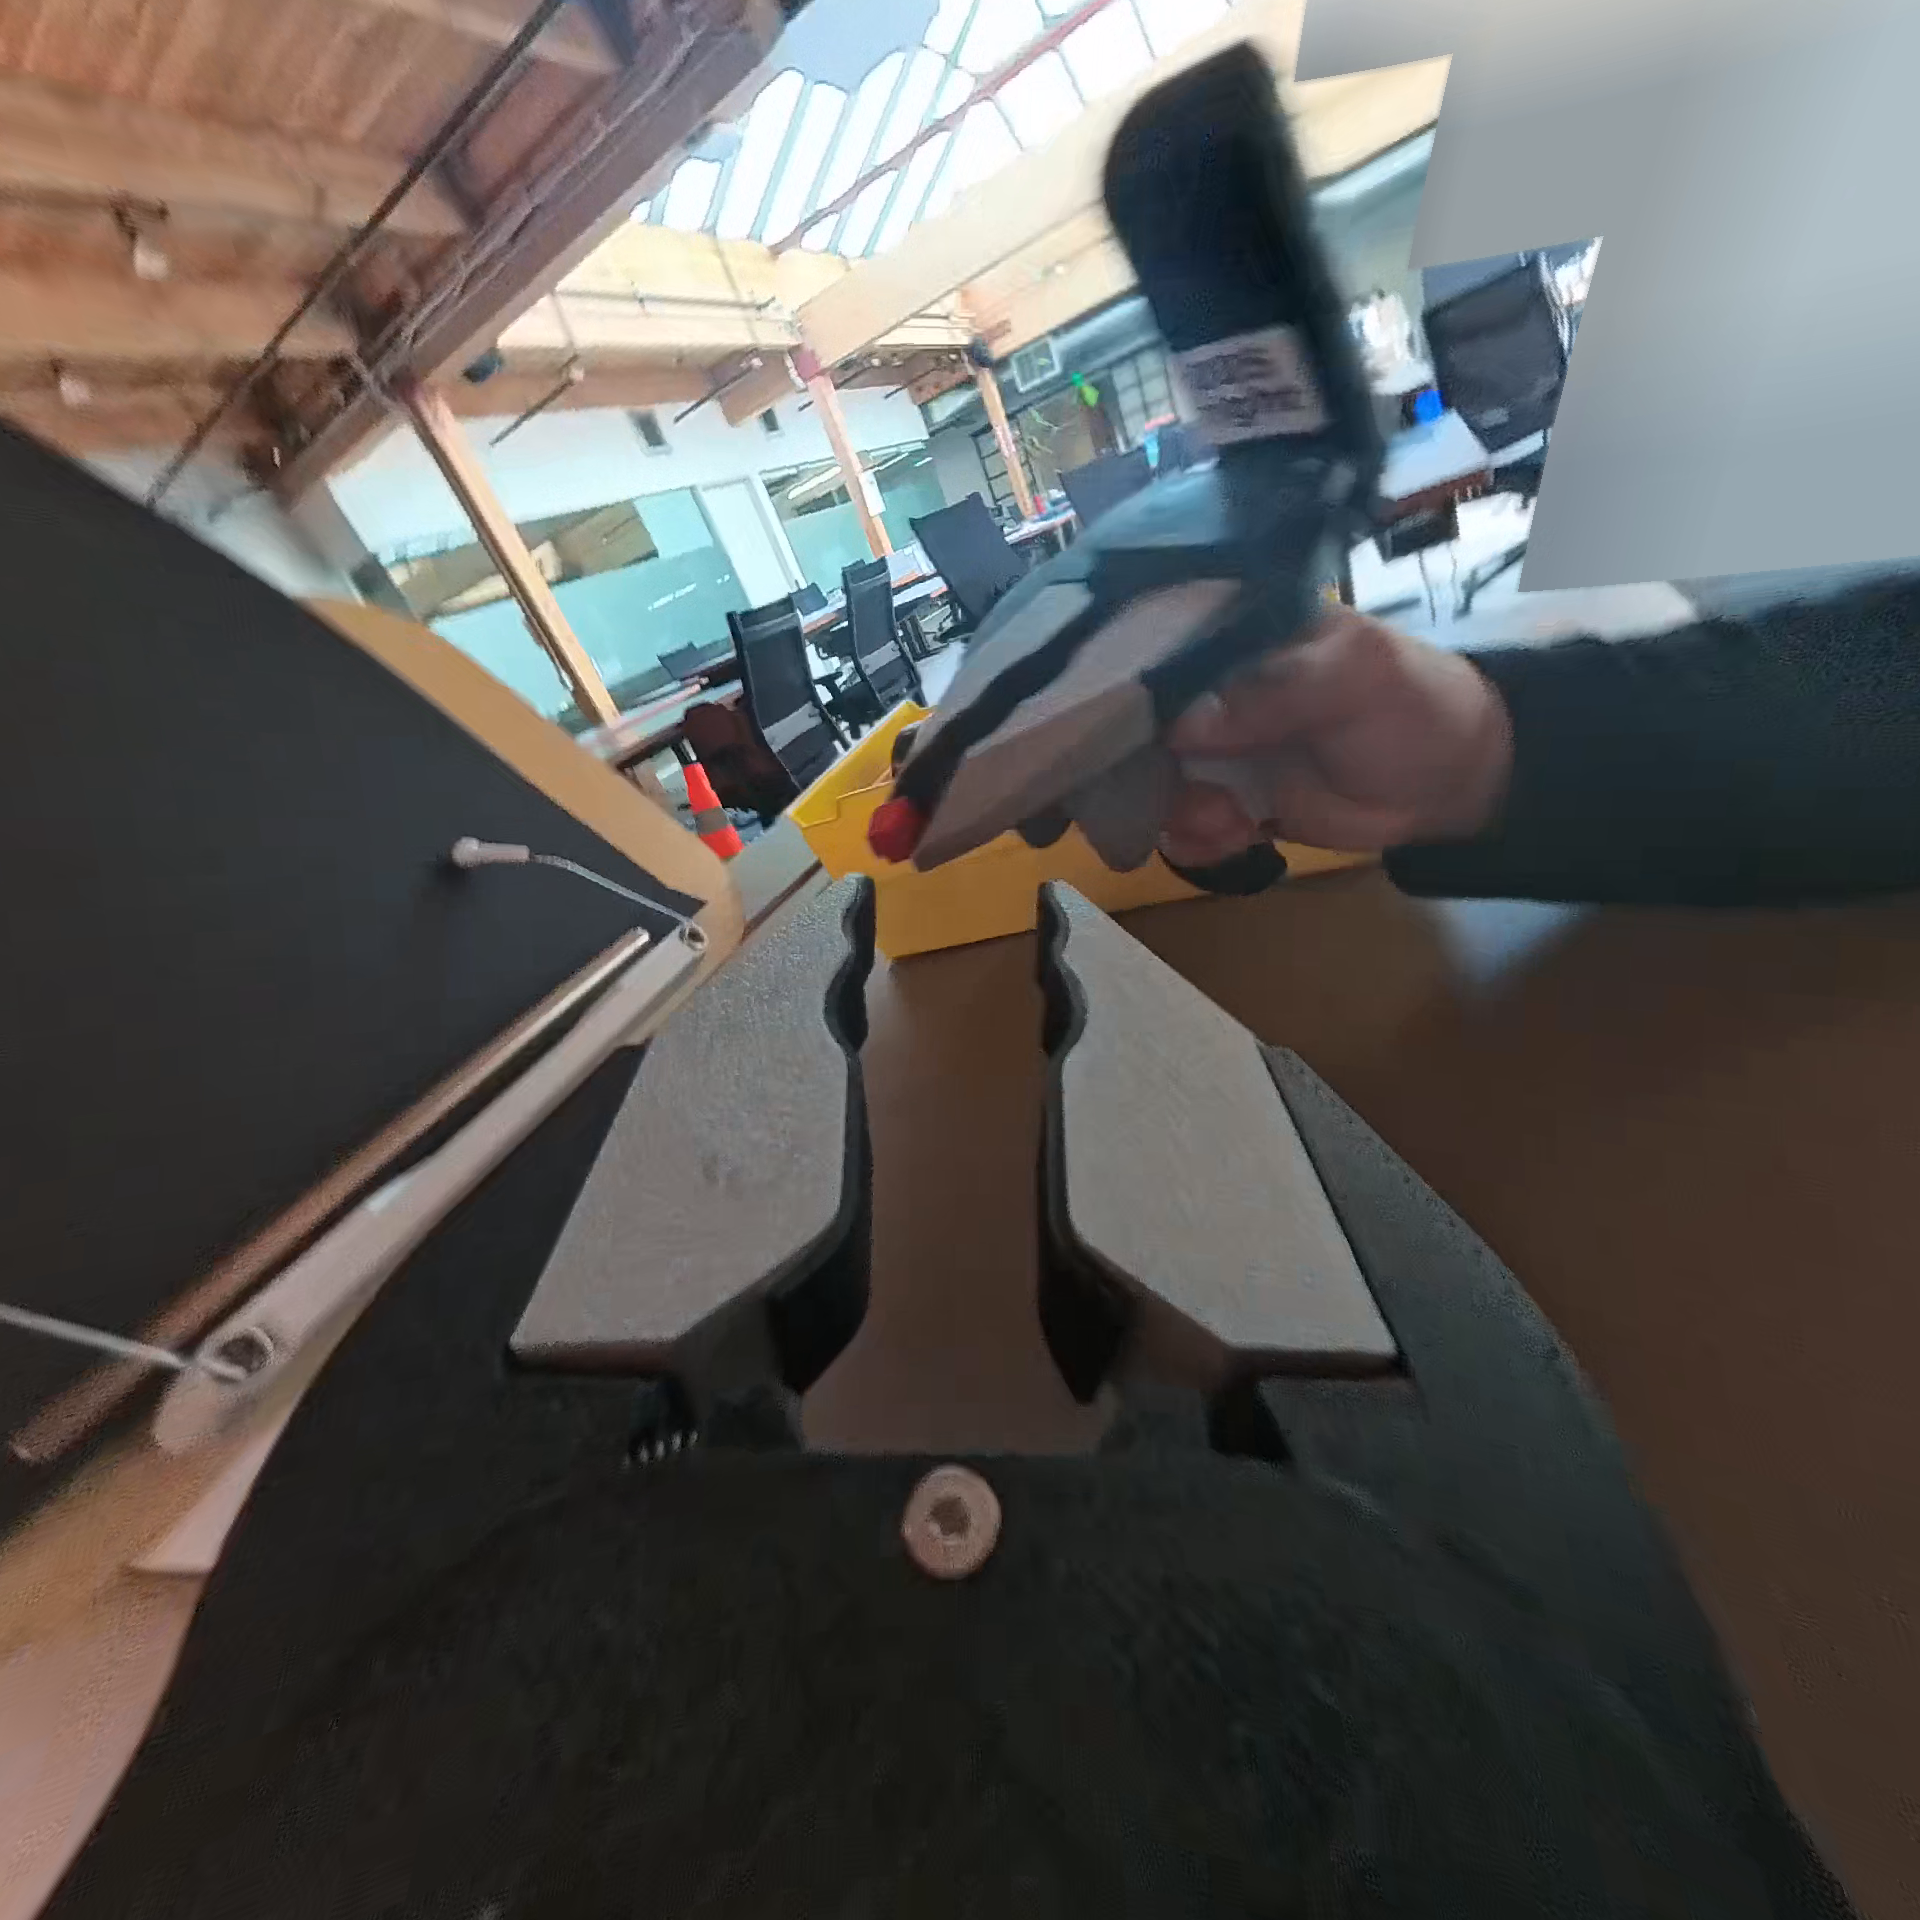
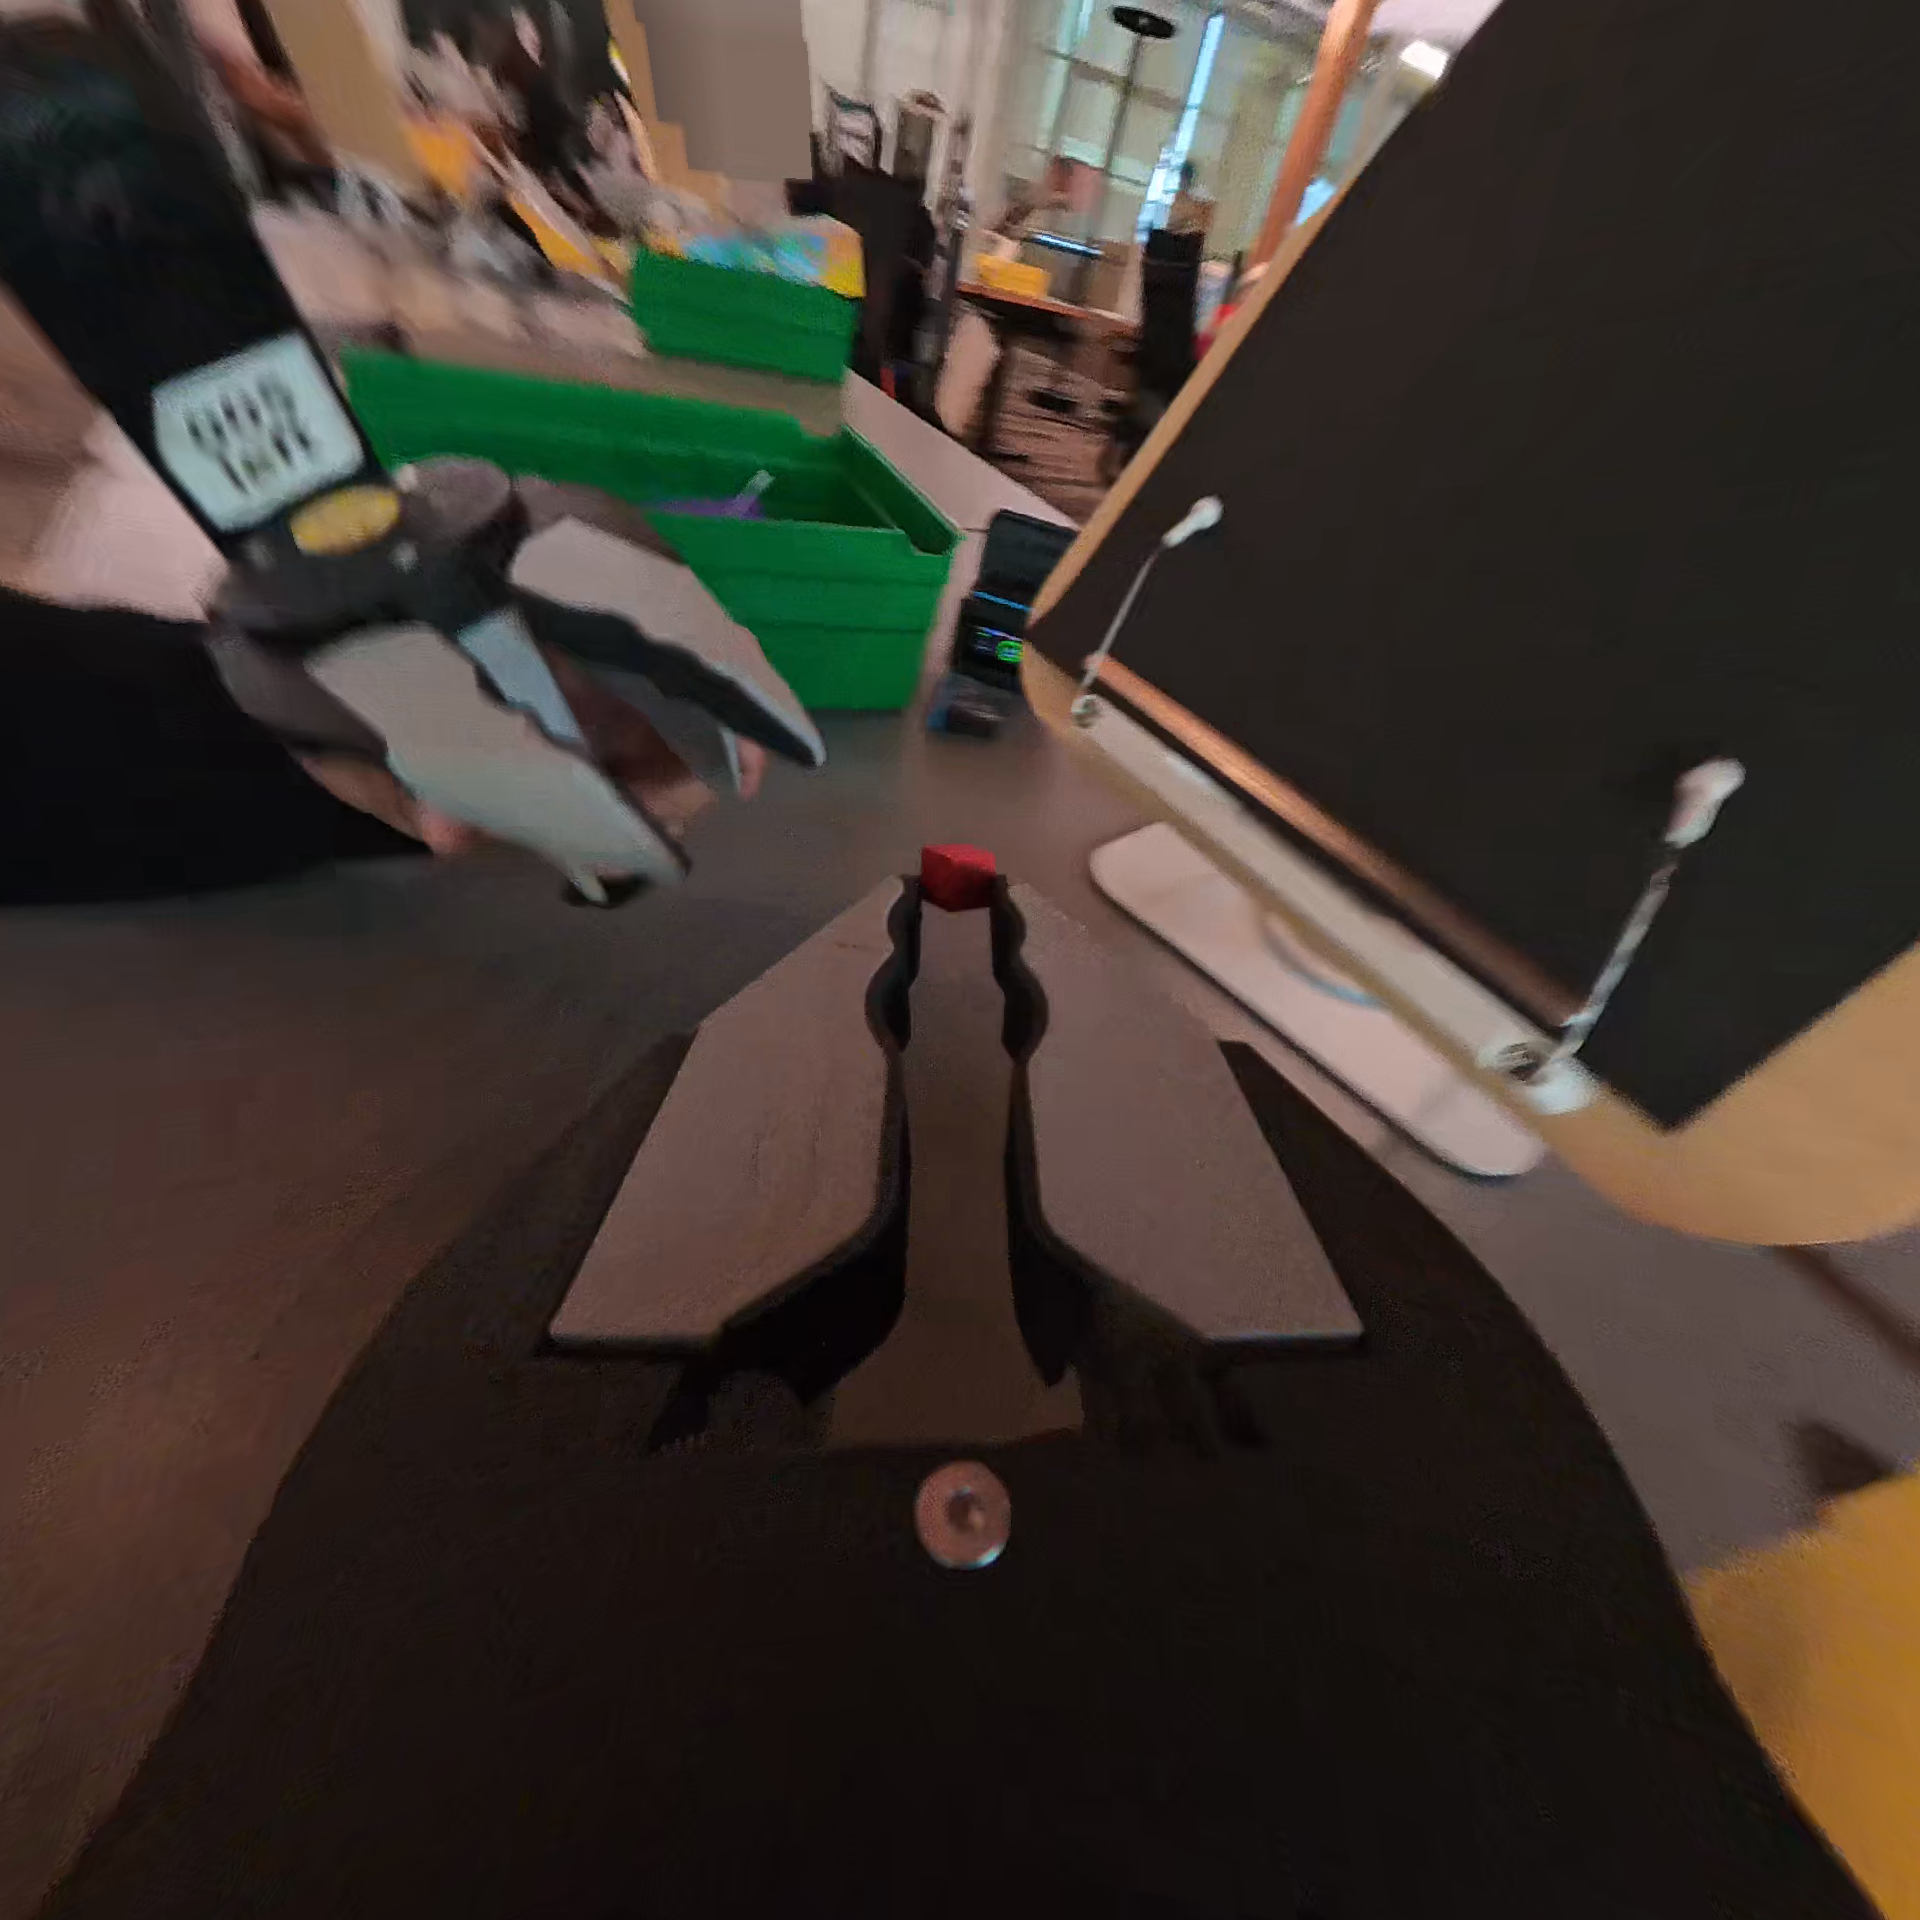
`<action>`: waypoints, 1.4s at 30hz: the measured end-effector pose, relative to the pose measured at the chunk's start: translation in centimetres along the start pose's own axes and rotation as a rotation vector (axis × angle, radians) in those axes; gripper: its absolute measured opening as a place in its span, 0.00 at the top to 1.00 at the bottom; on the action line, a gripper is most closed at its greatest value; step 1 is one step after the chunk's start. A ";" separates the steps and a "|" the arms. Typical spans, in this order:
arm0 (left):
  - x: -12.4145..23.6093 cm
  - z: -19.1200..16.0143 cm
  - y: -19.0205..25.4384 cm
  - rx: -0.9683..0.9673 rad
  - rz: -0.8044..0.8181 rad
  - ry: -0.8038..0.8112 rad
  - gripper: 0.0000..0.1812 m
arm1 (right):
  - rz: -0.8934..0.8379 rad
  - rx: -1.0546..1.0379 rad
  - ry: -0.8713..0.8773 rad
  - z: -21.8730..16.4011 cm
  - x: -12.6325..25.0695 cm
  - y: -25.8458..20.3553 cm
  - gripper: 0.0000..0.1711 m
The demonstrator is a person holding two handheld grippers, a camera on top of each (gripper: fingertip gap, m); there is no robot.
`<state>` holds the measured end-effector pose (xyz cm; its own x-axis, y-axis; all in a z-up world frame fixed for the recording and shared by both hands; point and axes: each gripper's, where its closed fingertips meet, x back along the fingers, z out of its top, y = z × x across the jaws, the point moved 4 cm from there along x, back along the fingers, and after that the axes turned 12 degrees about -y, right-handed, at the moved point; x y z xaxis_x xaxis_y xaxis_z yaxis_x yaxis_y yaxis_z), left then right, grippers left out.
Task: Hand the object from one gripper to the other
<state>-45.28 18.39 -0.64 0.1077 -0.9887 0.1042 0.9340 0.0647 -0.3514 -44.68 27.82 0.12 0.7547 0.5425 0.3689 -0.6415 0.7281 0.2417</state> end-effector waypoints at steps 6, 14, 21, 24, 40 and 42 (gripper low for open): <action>-0.6 -1.5 -1.6 0.372 -0.124 -0.036 0.79 | -0.322 0.530 -0.120 -0.2 -1.1 -2.6 0.94; -0.9 -1.2 -0.7 0.603 -0.332 -0.009 0.84 | -0.430 0.743 -0.115 0.2 -1.5 -4.2 0.94; -1.2 -1.7 -0.4 0.510 -0.305 -0.072 0.93 | -0.482 0.828 -0.149 -0.1 -2.2 -4.7 0.94; -1.1 -1.7 -1.1 0.435 -0.228 -0.091 0.93 | -0.362 0.627 -0.152 -0.4 -2.2 -3.9 0.94; -0.8 -0.5 1.9 -0.569 0.239 -0.160 0.93 | 0.571 -0.346 0.051 -0.1 -1.8 -3.8 0.89; -0.8 -0.5 1.9 -0.573 0.246 -0.161 0.93 | 0.582 -0.355 0.066 0.1 -1.9 -4.0 0.93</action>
<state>-43.76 19.24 -1.86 0.3869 -0.9187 0.0797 0.5502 0.1606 -0.8194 -43.57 23.83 -1.51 0.3143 0.9034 0.2917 -0.8699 0.3971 -0.2926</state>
